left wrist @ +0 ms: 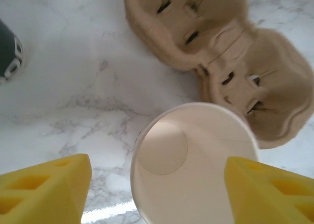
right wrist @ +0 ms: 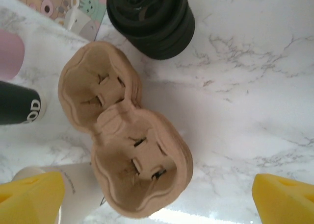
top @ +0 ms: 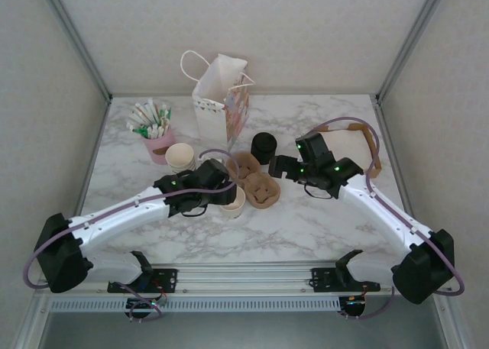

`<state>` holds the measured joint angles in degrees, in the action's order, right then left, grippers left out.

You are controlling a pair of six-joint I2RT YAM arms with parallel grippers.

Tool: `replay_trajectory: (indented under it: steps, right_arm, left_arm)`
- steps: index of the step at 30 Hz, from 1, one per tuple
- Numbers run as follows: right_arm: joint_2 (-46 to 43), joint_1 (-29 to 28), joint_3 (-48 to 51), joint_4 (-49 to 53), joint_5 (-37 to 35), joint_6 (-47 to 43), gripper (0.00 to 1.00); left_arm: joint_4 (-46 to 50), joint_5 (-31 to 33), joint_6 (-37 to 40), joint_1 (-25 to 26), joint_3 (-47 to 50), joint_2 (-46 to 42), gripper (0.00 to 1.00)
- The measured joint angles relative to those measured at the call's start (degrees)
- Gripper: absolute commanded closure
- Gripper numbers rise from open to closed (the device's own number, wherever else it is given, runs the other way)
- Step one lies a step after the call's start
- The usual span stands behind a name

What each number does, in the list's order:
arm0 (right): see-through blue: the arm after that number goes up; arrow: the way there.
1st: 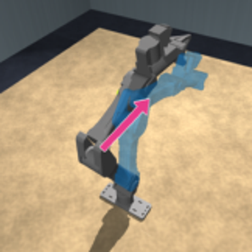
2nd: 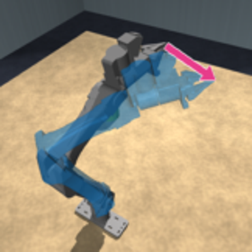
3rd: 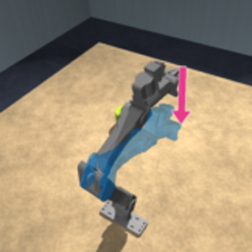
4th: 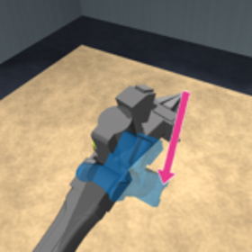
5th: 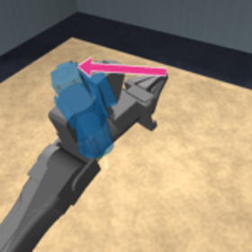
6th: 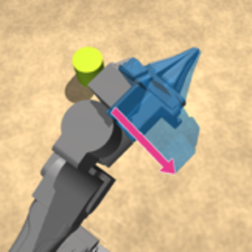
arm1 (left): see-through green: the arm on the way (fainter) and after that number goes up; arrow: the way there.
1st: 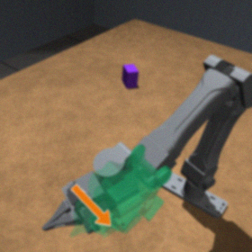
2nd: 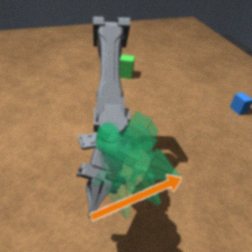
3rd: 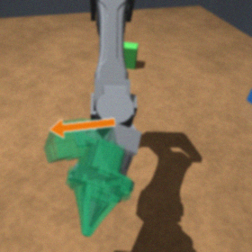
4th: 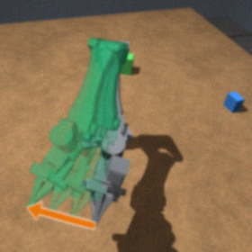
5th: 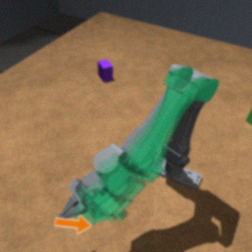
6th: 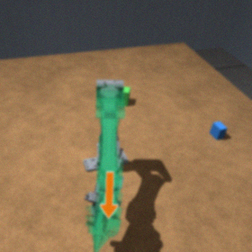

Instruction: Pack the takeout coffee

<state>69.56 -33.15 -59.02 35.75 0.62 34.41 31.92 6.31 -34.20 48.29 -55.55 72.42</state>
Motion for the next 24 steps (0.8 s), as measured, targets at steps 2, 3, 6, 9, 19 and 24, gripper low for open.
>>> replay_trajectory:
  steps: [2, 3, 6, 9, 19, 24]
  right_arm:
    - [-1.1, 0.0, 0.0, 1.2, 1.5, -1.1, 0.01]
    - [-1.7, 0.0, 0.0, 1.6, 2.1, -1.7, 0.01]
    - [-2.5, 0.0, 0.0, 2.4, 3.8, -3.4, 0.01]
    - [-2.3, 0.0, -0.1, 3.0, 3.9, -4.4, 0.01]
    - [9.9, 0.0, -10.4, 4.1, 1.3, -6.1, 0.01]
    - [17.6, 0.0, -18.6, 4.6, -1.4, -7.6, 0.01]
  left_arm:
    - [-0.5, 0.5, 0.6, 0.0, -0.9, -1.6, 0.01]
    - [-1.1, 0.8, 1.1, 0.0, -1.4, -2.3, 0.00]
    - [-4.5, 1.2, 2.6, -0.1, -2.1, -2.9, 0.00]
    - [-9.4, 1.6, 3.7, -0.2, -2.1, -2.4, 0.00]
    - [-27.1, 7.1, 6.9, -1.1, 2.5, -1.8, 0.00]
    - [-35.5, 7.0, 10.0, -3.5, 13.4, -4.9, 0.00]
